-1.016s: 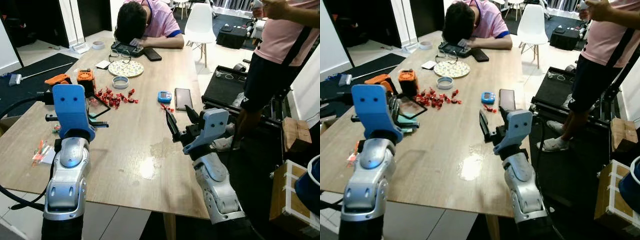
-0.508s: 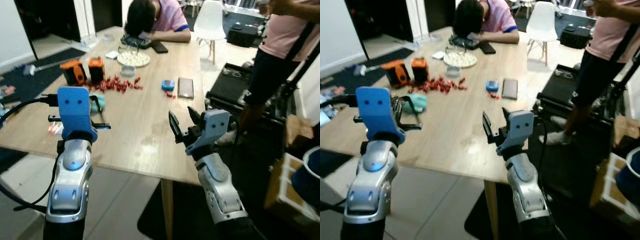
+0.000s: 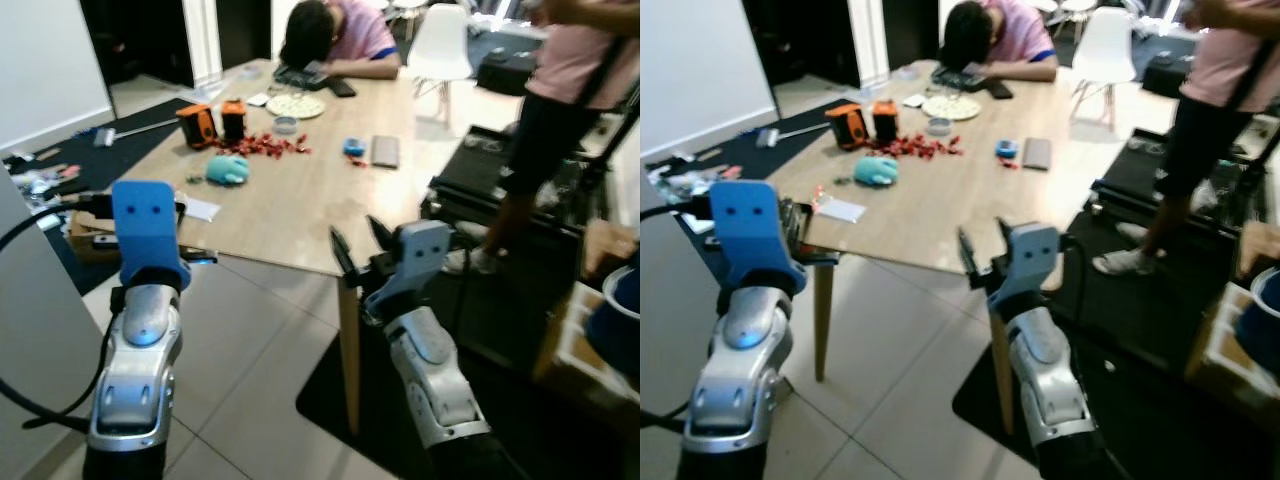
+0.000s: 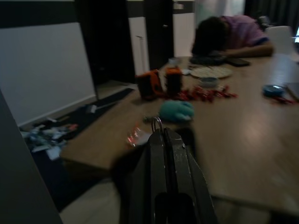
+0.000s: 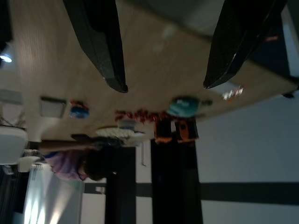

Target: Hang keys on a hook

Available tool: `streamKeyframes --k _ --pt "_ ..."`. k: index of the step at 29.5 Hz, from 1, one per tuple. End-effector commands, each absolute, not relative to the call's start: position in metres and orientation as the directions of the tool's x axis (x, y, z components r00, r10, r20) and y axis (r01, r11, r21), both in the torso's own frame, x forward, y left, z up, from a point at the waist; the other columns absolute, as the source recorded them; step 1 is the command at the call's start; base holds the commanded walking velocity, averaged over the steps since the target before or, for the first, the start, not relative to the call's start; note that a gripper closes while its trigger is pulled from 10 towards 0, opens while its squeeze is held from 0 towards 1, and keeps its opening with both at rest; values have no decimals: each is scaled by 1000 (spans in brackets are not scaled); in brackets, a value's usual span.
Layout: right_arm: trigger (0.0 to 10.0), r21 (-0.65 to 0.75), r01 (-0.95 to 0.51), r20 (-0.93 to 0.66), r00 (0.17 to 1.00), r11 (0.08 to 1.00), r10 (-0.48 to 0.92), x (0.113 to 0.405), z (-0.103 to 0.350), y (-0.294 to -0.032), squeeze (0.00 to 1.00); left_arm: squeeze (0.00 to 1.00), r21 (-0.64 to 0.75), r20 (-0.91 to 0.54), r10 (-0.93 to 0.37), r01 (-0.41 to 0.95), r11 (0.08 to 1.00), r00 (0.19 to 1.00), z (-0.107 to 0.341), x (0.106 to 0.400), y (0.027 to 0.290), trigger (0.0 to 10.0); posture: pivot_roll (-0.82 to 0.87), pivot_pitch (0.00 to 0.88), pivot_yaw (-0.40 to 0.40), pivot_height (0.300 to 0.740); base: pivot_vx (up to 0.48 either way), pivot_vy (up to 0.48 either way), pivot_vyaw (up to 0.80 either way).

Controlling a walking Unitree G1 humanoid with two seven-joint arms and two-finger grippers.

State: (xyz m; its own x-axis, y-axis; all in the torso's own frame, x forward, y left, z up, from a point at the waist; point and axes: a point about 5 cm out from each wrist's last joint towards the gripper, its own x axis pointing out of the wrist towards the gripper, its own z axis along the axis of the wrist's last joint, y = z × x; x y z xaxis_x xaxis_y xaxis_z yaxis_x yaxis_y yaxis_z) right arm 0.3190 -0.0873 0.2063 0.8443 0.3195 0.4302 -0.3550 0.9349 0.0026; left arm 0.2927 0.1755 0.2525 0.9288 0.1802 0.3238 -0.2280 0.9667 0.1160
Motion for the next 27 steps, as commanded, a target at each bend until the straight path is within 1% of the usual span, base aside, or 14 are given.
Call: streamKeyframes --k 1,7,27 --pt "10000 10 -366 420 846 931 328 318 202 -84 0 0 133 320 199 -252 959 926 250 292 180 10000 171 112 -45 740 -401 0 0" --pt "10000 11 -368 420 846 930 330 318 202 -83 0 0 134 321 200 -253 958 926 250 292 180 10000 171 112 -45 740 -334 0 0" --pt "10000 12 -375 421 843 927 336 318 202 -81 0 0 150 321 185 -243 958 929 248 290 178 10000 177 119 -46 740 0 0 0"
